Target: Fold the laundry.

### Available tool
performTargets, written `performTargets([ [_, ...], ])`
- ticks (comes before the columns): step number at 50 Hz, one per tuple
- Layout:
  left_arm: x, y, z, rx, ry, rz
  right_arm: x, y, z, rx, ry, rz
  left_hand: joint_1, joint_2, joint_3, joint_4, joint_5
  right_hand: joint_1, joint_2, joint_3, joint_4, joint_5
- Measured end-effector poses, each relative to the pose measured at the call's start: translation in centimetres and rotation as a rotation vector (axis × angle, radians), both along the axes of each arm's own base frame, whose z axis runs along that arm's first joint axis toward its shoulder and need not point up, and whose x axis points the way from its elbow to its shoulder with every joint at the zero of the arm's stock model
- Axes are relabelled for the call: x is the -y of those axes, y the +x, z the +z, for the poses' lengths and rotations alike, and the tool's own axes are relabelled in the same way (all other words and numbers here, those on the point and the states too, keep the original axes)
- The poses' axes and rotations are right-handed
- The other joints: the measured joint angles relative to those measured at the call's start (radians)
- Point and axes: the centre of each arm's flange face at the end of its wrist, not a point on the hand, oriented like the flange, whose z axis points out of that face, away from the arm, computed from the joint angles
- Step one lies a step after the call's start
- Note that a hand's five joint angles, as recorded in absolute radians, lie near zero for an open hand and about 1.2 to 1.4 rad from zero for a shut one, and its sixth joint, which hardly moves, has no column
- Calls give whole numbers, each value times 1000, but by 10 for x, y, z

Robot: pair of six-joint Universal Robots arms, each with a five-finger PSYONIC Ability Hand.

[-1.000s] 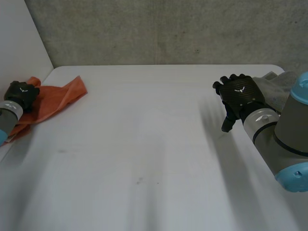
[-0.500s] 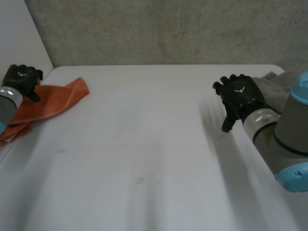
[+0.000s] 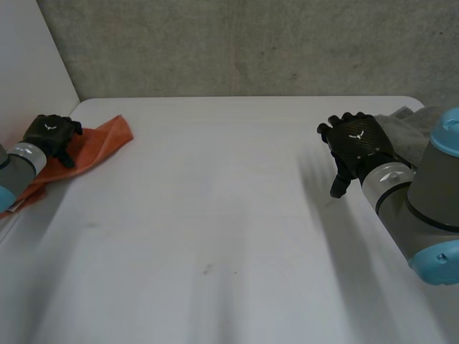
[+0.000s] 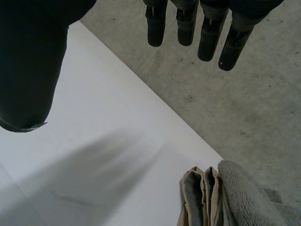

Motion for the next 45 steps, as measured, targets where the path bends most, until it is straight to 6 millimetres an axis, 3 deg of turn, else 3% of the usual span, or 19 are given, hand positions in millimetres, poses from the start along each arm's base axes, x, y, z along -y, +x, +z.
performTargets([
  [9,7,0,-8,0,1,-1,1,0,-3,-3,7,-3,77,67,69,76,73,0,0,0,0,0],
  [18,12,1,-20,-2,20,0,2,-1,-4,-4,10,-4,468,489,476,481,462,0,0,0,0,0],
  [20,13,2,-21,-2,19,6,2,-1,-5,-4,12,-4,610,689,678,685,654,0,0,0,0,0],
  [22,14,2,-21,0,17,17,3,-1,-5,-5,12,-5,614,725,707,725,675,0,0,0,0,0],
  [28,13,-6,1,16,-35,86,3,-2,-4,-4,10,-7,615,727,709,729,675,0,0,0,0,0],
  [31,6,-25,31,0,-103,92,4,-2,-2,-1,3,-10,618,728,709,737,675,0,0,0,0,0],
  [34,-12,-58,66,-60,-162,50,7,-3,2,4,-9,-16,619,732,720,738,675,0,0,0,0,0],
  [36,-17,-65,73,-75,-170,39,7,-3,3,4,-10,-17,619,732,720,738,675,0,0,0,0,0],
  [37,-36,-89,94,-136,-187,-8,10,-5,7,8,-20,-25,619,732,722,738,675,0,0,0,0,0],
  [39,-48,-103,107,-176,-192,-39,12,-7,9,12,-27,-32,619,732,722,738,675,0,0,-1,0,0],
  [40,-67,-122,122,-233,-191,-83,14,-9,12,14,-33,-38,624,732,722,738,675,0,0,-4,0,0],
  [42,-76,-130,127,-259,-187,-102,16,-11,15,17,-40,-45,624,732,722,738,675,0,0,-4,0,0],
  [43,-103,-156,140,-336,-165,-173,20,-15,20,22,-54,-57,627,734,726,739,675,0,0,-4,0,0],
  [45,-126,-178,146,-396,-137,-232,23,-18,25,27,-66,-68,630,734,726,739,675,0,0,-4,0,0],
])
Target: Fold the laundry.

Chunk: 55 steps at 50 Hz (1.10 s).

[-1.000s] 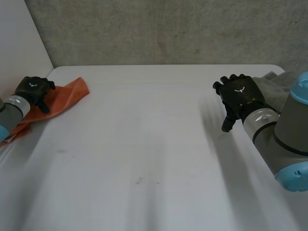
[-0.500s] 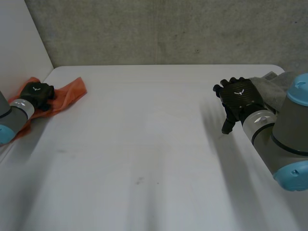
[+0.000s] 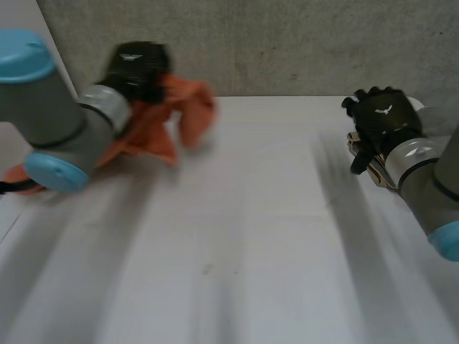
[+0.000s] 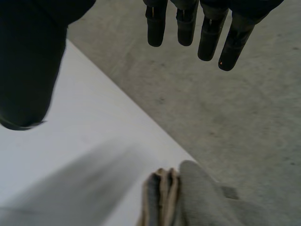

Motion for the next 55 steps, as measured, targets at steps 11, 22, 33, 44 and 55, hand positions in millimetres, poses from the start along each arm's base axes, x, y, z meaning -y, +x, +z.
performTargets([
  [11,-144,-116,-10,-149,180,-410,7,-14,20,18,-51,-35,-770,-820,-803,-809,-751,0,0,0,0,0],
  [22,-142,-117,-28,-97,198,-396,6,-12,23,8,-52,-17,-876,-969,-954,-972,-916,0,0,0,0,0],
  [33,-95,-33,-47,90,203,-112,-13,-9,16,-176,71,114,-872,-967,-952,-969,-913,0,0,0,0,0],
  [44,-112,10,-91,357,275,3,-28,-35,-6,-486,229,183,-830,-941,-938,-944,-881,0,0,0,0,0],
  [55,-120,16,-120,513,263,-23,-27,-48,-45,-593,176,177,-752,-864,-858,-865,-803,0,0,0,0,0],
])
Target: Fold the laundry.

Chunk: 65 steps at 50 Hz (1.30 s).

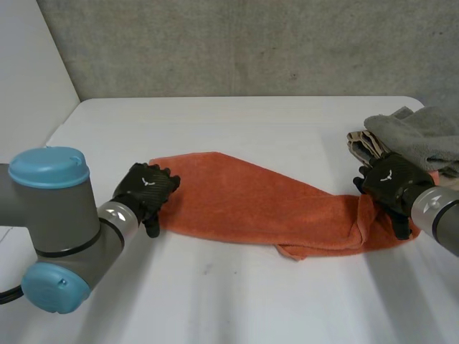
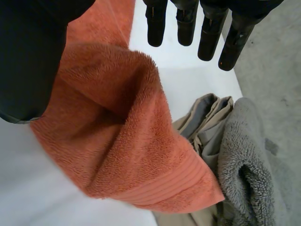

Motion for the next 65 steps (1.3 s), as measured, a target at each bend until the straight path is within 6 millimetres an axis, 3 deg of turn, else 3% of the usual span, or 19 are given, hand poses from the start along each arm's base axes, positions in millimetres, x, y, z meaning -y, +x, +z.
performTargets([
  [15,21,-7,-30,17,-22,-6,11,0,-38,6,-109,12,167,166,169,171,169,35,65,72,43,50],
  [19,27,-10,-36,24,-27,-9,13,-2,-43,10,-108,11,274,268,263,264,260,214,263,267,243,216],
  [24,37,-11,-42,52,-43,-14,17,-5,-46,16,-114,4,784,767,756,758,745,574,694,681,658,618],
  [25,39,-11,-42,61,-49,-14,18,-6,-46,18,-118,1,800,829,821,825,801,715,854,854,833,796],
  [28,43,-10,-40,75,-69,-13,21,-8,-45,21,-127,-5,800,859,851,861,809,777,953,958,940,903],
  [31,45,-10,-31,83,-100,-9,24,-10,-43,24,-138,-12,800,861,855,864,809,777,953,963,946,911],
  [34,45,-10,-1,61,-169,8,27,-11,-34,32,-159,-21,800,862,856,864,809,777,953,963,947,911],
  [36,45,-9,5,55,-182,11,27,-11,-30,36,-167,-23,800,862,856,864,809,777,953,963,947,911],
  [37,40,-8,35,19,-243,25,27,-11,-13,57,-197,-33,800,862,856,864,809,777,953,963,947,911],
  [39,35,-6,59,-19,-292,35,26,-11,3,79,-219,-40,800,862,856,864,809,777,953,963,947,911],
  [41,26,-2,94,-90,-355,49,22,-11,32,126,-252,-53,800,862,856,864,809,777,953,963,947,911],
  [44,14,3,129,-186,-411,63,17,-11,65,183,-267,-63,800,862,856,864,809,777,953,963,947,911],
  [48,4,10,156,-280,-441,75,13,-10,96,246,-265,-66,800,863,858,864,809,777,953,963,947,911],
  [53,6,16,164,-316,-434,95,12,-9,115,293,-245,-67,800,864,858,864,809,777,953,963,947,911],
  [57,22,17,150,-296,-394,117,15,-7,111,297,-198,-71,800,864,858,864,809,777,953,963,947,911],
  [61,52,12,127,-265,-351,136,33,-1,93,290,-145,-72,800,865,861,865,809,777,953,963,947,911],
  [65,80,5,119,-264,-362,144,52,11,91,304,-181,-71,800,866,862,868,809,777,953,963,947,910],
])
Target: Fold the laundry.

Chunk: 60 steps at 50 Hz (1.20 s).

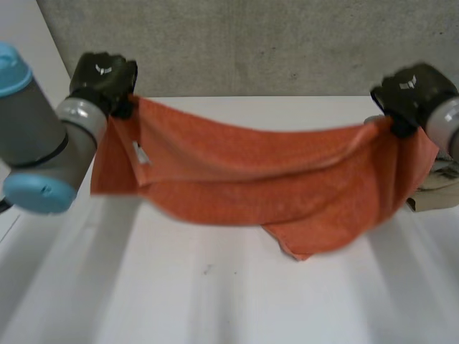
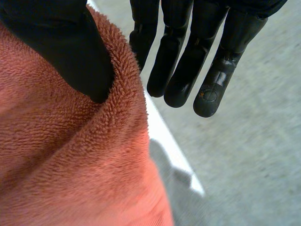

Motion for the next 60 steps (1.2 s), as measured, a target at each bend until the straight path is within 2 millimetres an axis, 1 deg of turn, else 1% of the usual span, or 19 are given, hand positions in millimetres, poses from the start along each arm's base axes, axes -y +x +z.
performTargets([
  [3,25,-6,11,-24,-64,11,21,20,15,54,-130,-10,0,0,0,0,0,0,0,0,0,0],
  [5,40,-8,28,-52,-133,17,30,29,29,98,-216,-17,0,0,0,1,0,0,0,0,0,0],
  [8,54,-10,64,-117,-270,25,43,43,67,232,-432,-36,0,0,0,1,0,0,0,0,0,0],
  [13,54,-8,106,-213,-415,24,44,46,101,394,-597,-38,0,0,0,1,0,0,0,0,0,0],
  [18,41,-2,113,-255,-413,15,28,43,104,449,-578,-17,0,0,0,1,0,0,0,3,0,0],
  [23,29,11,86,-237,-301,20,2,39,81,408,-442,14,0,0,0,1,0,8,0,3,0,0],
  [24,28,16,73,-222,-256,25,-5,39,69,379,-387,23,0,0,0,1,0,8,0,3,0,0],
  [25,28,16,73,-222,-256,25,-5,39,69,379,-387,23,0,0,0,1,0,8,0,3,0,0],
  [26,25,24,47,-189,-162,33,-20,38,41,310,-269,45,0,1,0,1,0,8,0,3,0,3],
  [30,21,35,1,-132,8,46,-47,35,-10,171,-80,81,0,1,1,1,0,8,0,3,1,4],
  [32,22,40,-29,-97,121,55,-63,32,-39,74,18,103,0,1,1,1,0,8,0,3,1,5],
  [37,29,48,-85,-27,325,76,-85,28,-92,-95,159,146,0,1,1,1,0,8,0,3,1,5],
  [41,38,49,-111,20,396,83,-87,28,-114,-132,197,145,0,1,1,1,0,8,0,3,1,5],
  [46,48,45,-125,49,400,76,-81,30,-122,-92,190,113,-13,-30,-23,-24,-12,8,0,3,1,5],
  [48,50,43,-129,54,392,71,-79,31,-122,-66,182,100,-175,-222,-216,-204,-156,8,0,3,1,5],
  [51,51,37,-133,58,375,57,-77,33,-120,-18,169,77,-673,-676,-664,-680,-622,8,0,3,1,6],
  [52,51,34,-134,59,370,52,-76,33,-120,-7,165,70,-720,-740,-728,-747,-693,8,0,3,1,7],
  [56,44,26,-131,58,353,30,-73,33,-119,23,140,28,-730,-793,-780,-803,-751,8,0,3,1,7],
  [60,33,23,-114,50,324,19,-69,32,-118,36,112,-19,-730,-793,-780,-803,-751,8,0,3,1,7],
])
